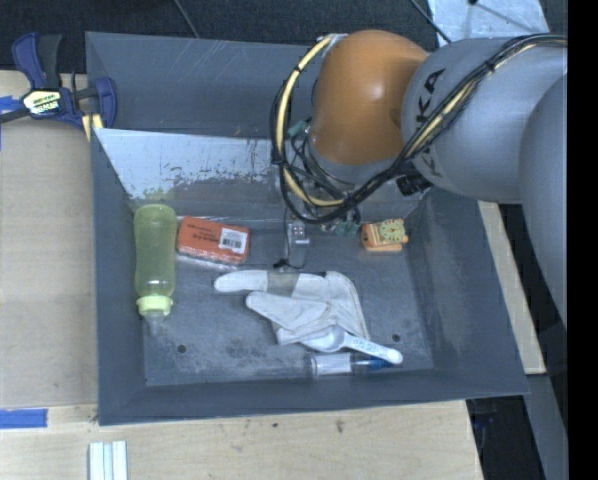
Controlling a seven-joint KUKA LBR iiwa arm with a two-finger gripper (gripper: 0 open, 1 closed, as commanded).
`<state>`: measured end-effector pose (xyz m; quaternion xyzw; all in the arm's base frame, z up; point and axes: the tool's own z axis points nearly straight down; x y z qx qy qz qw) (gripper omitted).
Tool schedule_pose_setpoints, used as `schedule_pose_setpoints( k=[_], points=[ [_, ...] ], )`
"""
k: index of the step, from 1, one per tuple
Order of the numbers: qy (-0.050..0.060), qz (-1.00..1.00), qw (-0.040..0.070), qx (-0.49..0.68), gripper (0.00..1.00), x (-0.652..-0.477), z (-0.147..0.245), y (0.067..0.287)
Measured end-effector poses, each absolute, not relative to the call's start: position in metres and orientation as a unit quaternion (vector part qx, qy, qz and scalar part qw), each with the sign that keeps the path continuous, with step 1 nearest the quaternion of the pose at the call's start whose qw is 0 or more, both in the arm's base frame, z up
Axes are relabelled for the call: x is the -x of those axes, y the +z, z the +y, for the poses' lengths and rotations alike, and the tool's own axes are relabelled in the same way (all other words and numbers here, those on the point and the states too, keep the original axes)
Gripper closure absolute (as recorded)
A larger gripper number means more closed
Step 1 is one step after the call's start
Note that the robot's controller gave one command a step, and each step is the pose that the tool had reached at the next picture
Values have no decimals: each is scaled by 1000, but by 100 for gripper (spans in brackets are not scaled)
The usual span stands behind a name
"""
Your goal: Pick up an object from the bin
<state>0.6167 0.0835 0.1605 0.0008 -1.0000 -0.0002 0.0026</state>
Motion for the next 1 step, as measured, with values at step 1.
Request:
schedule_pose_setpoints(
  k=[1],
  points=[
    [-1,-1000,-2,0,0,-619,83,166]
  ],
)
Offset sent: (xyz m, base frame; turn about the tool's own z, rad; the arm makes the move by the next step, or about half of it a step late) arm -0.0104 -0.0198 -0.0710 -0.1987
